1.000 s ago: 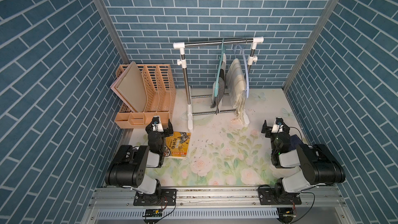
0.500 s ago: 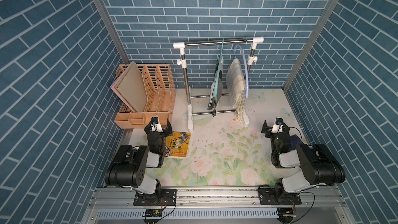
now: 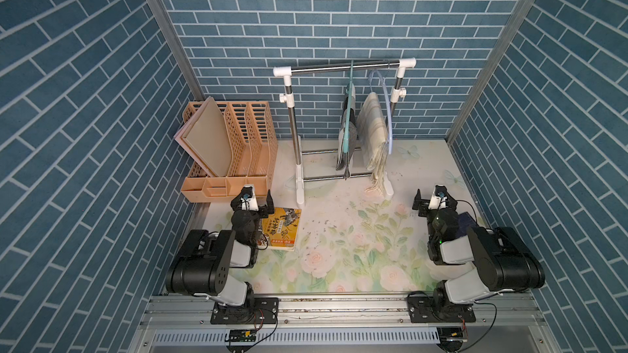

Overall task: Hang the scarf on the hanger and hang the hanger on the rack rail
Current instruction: Reset both arms

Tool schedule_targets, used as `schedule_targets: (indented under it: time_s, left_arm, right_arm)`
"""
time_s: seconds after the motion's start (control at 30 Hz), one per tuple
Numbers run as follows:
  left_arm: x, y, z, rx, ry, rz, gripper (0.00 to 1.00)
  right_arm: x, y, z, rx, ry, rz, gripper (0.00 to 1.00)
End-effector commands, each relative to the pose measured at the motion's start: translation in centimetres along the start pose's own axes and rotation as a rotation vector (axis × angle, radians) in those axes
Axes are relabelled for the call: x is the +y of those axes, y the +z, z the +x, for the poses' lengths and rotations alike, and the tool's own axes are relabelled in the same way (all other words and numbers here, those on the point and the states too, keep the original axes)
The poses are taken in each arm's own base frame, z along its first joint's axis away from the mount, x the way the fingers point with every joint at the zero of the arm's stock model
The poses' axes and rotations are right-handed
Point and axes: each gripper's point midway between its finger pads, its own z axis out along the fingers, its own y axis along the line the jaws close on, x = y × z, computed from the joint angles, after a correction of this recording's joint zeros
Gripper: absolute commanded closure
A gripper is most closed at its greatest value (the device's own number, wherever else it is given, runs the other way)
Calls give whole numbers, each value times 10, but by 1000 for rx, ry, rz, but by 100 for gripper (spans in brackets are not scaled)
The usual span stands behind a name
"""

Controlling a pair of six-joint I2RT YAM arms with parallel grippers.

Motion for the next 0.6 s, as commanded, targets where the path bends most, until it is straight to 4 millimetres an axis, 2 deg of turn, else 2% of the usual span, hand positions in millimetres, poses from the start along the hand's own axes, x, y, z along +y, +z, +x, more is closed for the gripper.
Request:
schedule_targets:
  time_s: [0.0, 0.5, 0.53, 0.57]
  left_arm:
    - [1, 5, 1, 11, 1, -5, 0]
    - [0, 5, 0, 12, -1, 2, 0]
    - [-3, 4, 0, 10, 7, 18, 0]
    - [-14, -2, -1, -5, 38, 85, 0]
  right_arm:
    - [0, 3, -3, -7, 31, -2, 0]
    - [0, 3, -3, -7, 31, -3, 0]
    - [0, 3, -3, -7, 30, -3, 0]
    - [0, 3, -3, -6, 31, -2, 0]
